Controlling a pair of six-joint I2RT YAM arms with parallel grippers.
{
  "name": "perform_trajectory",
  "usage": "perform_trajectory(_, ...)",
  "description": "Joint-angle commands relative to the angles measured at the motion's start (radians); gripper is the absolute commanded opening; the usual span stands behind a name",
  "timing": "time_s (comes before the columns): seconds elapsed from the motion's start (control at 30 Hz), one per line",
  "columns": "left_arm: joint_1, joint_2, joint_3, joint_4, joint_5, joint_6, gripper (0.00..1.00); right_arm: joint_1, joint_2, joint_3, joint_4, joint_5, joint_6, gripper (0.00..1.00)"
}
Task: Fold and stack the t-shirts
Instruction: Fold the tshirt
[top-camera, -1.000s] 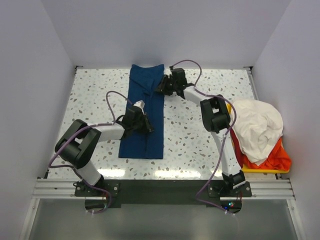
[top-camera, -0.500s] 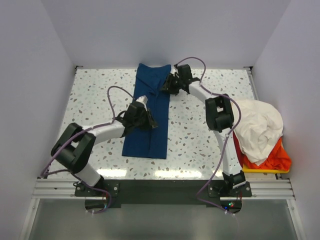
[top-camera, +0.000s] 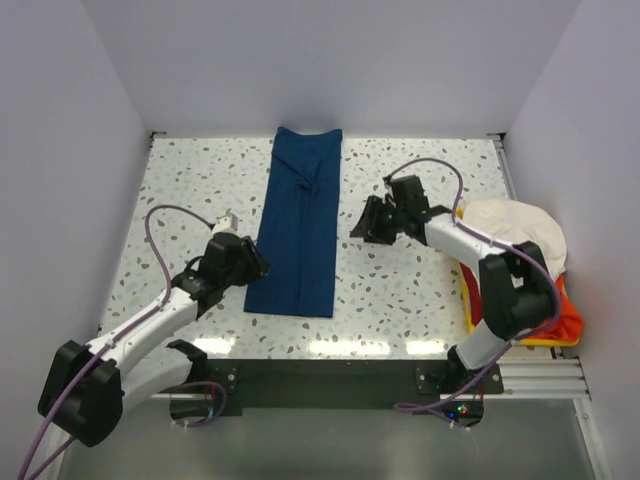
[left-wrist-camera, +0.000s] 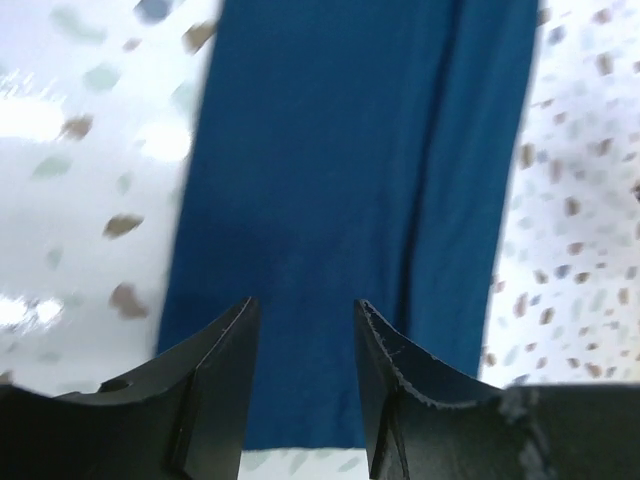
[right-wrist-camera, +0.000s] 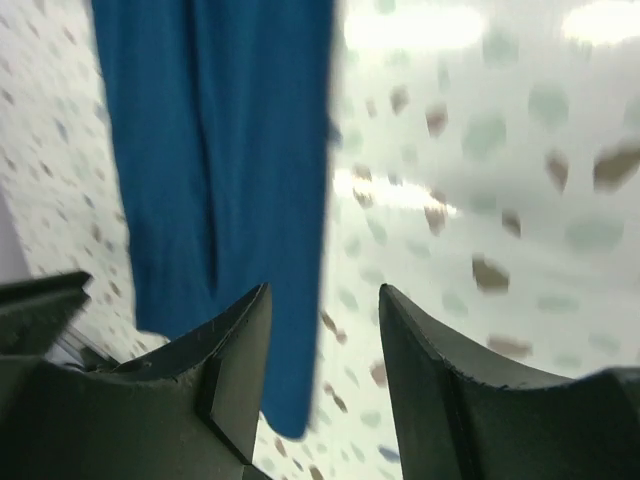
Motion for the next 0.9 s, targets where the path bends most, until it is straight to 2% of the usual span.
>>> perform_trajectory(0.0, 0.003, -0.077, -0.070, -0.070, -0.076, -0.049, 0.48, 0.070, -0.131, -0.212, 0.072, 0.061, 0.036, 0.51)
perform_trajectory(0.17, 0.003, -0.117, -0.125, -0.090, -0.115, -0.064, 0.48, 0.252, -0.259, -0.456, 0.114, 0.124, 0.131, 0.50)
perform_trajectory(0.3, 0.003, -0.134, -0.158, -0.100, -0.143, -0.060, 0.48, 0.320, -0.323, -0.581, 0.192, 0.133, 0.228, 0.50)
perform_trajectory(0.47, 0.003, -0.117, -0.199, -0.092, -0.129, -0.058, 0.44, 0.400, -0.333, -0.616, 0.214, 0.192, 0.291, 0.49)
perform_trajectory(0.6, 0.003, -0.123, -0.225, -0.094, -0.123, -0.058, 0.40, 0.419, -0.314, -0.644, 0.269, 0.198, 0.342, 0.49)
perform_trajectory(0.87, -0.009, -0.144, -0.282, -0.097, -0.097, -0.084, 0.29, 0.498, -0.224, -0.619, 0.315, 0.216, 0.385, 0.48)
